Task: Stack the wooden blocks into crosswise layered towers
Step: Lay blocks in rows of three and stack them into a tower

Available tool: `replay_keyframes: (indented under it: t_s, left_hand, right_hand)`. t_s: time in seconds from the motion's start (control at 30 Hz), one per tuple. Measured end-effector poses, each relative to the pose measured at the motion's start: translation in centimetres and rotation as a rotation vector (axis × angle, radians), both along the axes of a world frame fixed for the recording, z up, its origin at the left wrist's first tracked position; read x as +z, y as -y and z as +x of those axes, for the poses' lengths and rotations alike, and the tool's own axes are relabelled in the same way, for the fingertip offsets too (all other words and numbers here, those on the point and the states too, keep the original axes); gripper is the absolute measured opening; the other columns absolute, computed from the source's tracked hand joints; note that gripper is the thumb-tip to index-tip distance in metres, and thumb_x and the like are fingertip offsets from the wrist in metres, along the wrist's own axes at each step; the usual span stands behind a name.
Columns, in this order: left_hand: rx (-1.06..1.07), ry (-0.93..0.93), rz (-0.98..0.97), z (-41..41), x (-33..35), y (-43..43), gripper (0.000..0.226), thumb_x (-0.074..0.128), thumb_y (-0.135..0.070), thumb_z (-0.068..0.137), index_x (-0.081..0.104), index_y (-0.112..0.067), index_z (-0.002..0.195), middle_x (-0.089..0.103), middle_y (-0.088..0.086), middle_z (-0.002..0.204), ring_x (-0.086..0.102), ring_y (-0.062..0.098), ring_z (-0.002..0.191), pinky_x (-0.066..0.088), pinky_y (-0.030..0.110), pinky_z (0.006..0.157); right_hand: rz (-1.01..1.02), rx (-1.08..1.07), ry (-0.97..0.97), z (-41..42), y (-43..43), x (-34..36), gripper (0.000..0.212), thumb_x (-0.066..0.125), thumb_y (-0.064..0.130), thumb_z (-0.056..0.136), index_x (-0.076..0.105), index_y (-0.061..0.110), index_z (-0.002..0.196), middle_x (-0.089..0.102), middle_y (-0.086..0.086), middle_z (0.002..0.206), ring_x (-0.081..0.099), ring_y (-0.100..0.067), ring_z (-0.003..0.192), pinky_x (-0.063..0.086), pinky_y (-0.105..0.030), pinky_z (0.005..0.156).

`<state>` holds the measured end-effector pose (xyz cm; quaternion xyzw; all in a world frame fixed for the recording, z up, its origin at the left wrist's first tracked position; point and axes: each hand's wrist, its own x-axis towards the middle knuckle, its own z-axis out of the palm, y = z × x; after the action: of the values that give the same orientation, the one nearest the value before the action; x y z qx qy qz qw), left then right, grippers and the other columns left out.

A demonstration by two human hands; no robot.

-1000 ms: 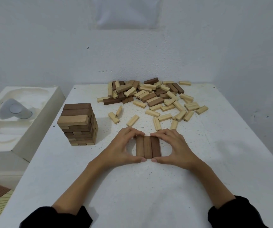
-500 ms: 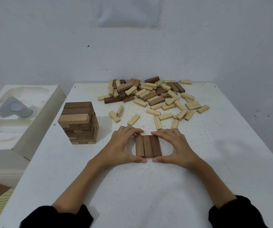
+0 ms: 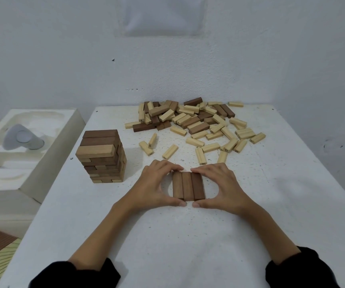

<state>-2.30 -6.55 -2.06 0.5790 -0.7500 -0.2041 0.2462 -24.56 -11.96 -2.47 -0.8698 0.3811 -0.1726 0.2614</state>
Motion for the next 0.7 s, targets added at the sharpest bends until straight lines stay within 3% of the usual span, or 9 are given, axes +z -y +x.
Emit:
replay_keyframes:
  t_s: [0.43,0.7]
  left_hand:
    - [-0.002,-0.079,0.025,-0.19,-0.06,-0.21,0.069,0.071,-0.064,0.055,0.05,-0.041,0.118,0.045,-0.025,0.111,0.038,-0.003,0.108,0.035,0.027,0.094]
    - [-0.001,-0.087,0.012,-0.25,-0.21,-0.16,0.07,0.073,-0.062,0.055,0.052,-0.038,0.118,0.046,-0.024,0.11,0.041,0.001,0.108,0.037,0.029,0.095]
  right_hand:
    - [-0.051,0.009,0.058,0.01,0.04,-0.67,0.075,0.058,0.072,0.06,0.048,0.039,0.126,0.046,0.023,0.121,0.037,-0.004,0.118,0.029,-0.034,0.1]
    - [-0.022,0.047,0.117,0.06,-0.03,-0.4,0.067,0.063,0.066,0.062,0.043,0.047,0.123,0.045,0.028,0.12,0.038,0.003,0.117,0.028,-0.023,0.096]
